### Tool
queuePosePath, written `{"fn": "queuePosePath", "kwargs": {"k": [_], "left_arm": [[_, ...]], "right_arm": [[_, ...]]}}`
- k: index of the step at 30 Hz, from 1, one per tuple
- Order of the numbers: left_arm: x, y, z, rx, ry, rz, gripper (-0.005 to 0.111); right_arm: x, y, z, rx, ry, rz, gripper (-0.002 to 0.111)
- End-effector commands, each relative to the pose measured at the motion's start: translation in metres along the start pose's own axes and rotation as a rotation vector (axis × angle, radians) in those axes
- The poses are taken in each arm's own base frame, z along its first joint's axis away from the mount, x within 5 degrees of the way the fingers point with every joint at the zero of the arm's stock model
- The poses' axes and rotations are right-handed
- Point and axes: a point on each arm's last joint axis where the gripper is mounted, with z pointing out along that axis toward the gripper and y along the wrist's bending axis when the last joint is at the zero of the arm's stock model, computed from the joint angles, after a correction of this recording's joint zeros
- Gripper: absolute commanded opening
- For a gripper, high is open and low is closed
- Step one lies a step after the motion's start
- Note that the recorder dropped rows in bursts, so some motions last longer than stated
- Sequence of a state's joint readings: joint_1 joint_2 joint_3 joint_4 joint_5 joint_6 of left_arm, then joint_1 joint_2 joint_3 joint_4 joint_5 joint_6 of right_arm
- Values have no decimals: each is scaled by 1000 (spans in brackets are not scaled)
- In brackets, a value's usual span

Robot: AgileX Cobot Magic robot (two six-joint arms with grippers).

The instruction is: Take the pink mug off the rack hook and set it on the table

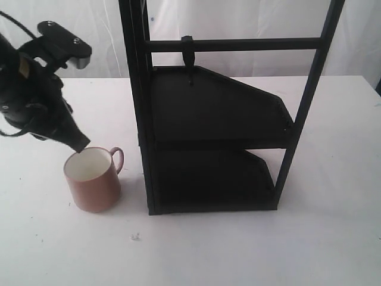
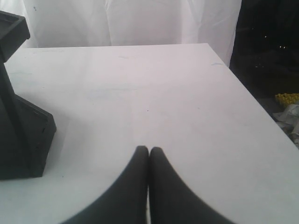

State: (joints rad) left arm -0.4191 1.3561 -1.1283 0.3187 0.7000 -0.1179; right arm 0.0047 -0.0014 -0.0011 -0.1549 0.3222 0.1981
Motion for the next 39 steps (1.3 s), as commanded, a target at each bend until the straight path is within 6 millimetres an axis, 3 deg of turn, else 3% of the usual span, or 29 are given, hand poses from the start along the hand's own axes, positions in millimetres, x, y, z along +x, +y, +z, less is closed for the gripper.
{"fn": "queuePosePath", "kwargs": {"k": [1, 4, 5, 6, 9, 11, 14, 20, 28, 39], "left_arm": [[29, 17, -17, -233, -105, -83, 0], [60, 41, -25, -467, -108, -202, 0], [82, 51, -25, -542, -82, -277, 0], [103, 56, -24, -571, -58, -351, 0], [141, 57, -23, -602, -59, -507, 0], [162, 56, -40, -654, -119, -622, 0], [203, 44, -93, -747, -328, -745, 0], [253, 26, -135, -870, -454, -620, 0], [291, 15, -146, -921, -443, -735, 0], [292, 15, -141, -939, -419, -721, 0]], "right_arm": [[0, 0, 0, 2, -6, 6, 0], [0, 0, 0, 2, -6, 6, 0], [0, 0, 0, 2, -6, 6, 0], [0, 0, 0, 2, -6, 6, 0], [0, 0, 0, 2, -6, 6, 0], [0, 0, 0, 2, -6, 6, 0], [0, 0, 0, 2, -6, 6, 0], [0, 0, 0, 2, -6, 6, 0], [0, 0, 0, 2, -6, 6, 0], [0, 0, 0, 2, -6, 6, 0]]}}
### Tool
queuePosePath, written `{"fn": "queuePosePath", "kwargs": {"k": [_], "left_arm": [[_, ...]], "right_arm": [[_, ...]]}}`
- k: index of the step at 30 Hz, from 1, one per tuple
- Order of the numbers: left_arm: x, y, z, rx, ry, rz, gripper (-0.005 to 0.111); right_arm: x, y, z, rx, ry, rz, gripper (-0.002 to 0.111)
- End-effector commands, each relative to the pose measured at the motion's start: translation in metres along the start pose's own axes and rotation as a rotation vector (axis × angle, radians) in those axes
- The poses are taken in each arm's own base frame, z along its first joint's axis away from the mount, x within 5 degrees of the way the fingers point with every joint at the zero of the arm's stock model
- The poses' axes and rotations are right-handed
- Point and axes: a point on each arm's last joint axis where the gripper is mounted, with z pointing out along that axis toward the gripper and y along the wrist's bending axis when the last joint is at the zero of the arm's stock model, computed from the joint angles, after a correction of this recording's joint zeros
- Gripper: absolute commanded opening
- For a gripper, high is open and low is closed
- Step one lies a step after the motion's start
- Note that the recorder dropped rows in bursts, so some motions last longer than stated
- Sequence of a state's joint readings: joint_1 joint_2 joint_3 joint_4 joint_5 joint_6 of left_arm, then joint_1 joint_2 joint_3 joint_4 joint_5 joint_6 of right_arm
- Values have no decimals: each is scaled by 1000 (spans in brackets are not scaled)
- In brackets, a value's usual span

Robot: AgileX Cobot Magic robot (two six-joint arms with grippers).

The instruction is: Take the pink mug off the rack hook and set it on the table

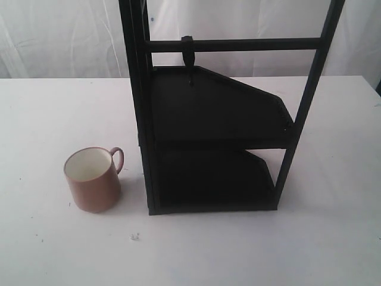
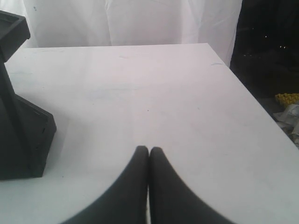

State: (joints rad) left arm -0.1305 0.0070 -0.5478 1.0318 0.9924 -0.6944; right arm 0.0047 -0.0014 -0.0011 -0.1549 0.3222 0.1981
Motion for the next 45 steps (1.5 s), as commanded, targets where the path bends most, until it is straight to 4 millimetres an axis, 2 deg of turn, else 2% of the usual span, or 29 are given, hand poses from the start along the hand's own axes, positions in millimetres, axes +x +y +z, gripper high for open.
{"fn": "queuePosePath", "kwargs": {"k": [1, 9, 12, 14, 18, 21, 26, 28, 32, 37, 43, 45], "left_arm": [[6, -4, 6, -24, 12, 49, 0], [42, -34, 25, 72, 109, 119, 0], [54, -42, 23, 158, 229, 70, 0], [56, -42, 22, 161, 259, 102, 0], [50, -54, 22, 280, 160, 144, 0], [47, -73, 27, 402, -6, 141, 0], [59, -117, 24, 776, -115, -198, 0], [65, -126, 24, 837, -211, -214, 0], [66, -127, 26, 814, -263, -204, 0], [67, -123, 27, 741, -161, -243, 0], [94, -128, 36, 686, -29, -199, 0], [96, -128, 36, 684, -3, -190, 0]], "right_arm": [[0, 0, 0, 2, -6, 6, 0], [0, 0, 0, 2, -6, 6, 0], [0, 0, 0, 2, -6, 6, 0], [0, 0, 0, 2, -6, 6, 0], [0, 0, 0, 2, -6, 6, 0], [0, 0, 0, 2, -6, 6, 0], [0, 0, 0, 2, -6, 6, 0], [0, 0, 0, 2, -6, 6, 0], [0, 0, 0, 2, -6, 6, 0], [0, 0, 0, 2, -6, 6, 0], [0, 0, 0, 2, -6, 6, 0], [0, 0, 0, 2, -6, 6, 0]]}}
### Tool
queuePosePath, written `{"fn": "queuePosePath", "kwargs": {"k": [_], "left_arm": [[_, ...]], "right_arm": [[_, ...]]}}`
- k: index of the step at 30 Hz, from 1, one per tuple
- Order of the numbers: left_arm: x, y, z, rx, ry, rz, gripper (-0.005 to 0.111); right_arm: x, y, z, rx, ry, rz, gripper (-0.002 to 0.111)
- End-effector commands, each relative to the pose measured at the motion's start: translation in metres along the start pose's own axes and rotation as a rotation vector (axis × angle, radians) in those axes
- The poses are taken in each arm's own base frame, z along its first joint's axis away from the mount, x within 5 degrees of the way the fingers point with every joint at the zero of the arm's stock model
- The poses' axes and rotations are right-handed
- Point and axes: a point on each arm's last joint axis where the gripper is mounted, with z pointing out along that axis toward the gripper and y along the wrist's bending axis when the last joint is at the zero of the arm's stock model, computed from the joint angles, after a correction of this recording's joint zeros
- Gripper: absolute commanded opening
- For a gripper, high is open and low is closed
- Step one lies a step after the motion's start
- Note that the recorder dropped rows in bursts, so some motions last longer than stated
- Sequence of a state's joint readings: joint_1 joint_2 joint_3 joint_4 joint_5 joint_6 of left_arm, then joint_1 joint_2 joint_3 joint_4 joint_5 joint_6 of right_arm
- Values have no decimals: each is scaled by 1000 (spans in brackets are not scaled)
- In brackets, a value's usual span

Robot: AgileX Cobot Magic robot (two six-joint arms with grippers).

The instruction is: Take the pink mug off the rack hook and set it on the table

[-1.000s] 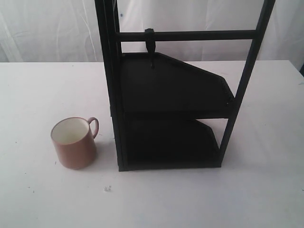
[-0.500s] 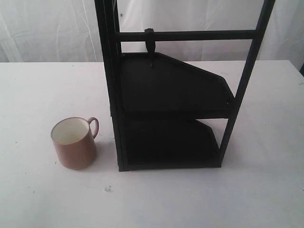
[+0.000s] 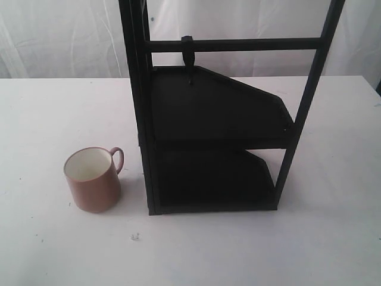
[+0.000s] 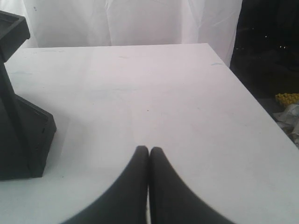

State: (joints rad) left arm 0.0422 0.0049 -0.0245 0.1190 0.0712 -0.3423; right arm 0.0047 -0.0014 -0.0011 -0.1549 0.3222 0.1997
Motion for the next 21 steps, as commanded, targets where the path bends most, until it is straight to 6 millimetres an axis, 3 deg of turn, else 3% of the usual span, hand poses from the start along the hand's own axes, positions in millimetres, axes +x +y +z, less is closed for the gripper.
{"fn": "queuePosePath", "kwargs": {"k": [1, 7, 21], "left_arm": [[18, 3, 1, -25, 131, 3, 0], [23, 4, 0, -9, 192, 244, 0], [22, 3, 0, -5, 180, 190, 0]], "right_arm": [[0, 0, 0, 2, -6, 4, 0], [0, 0, 0, 2, -6, 4, 0], [0, 0, 0, 2, -6, 9, 0]]}}
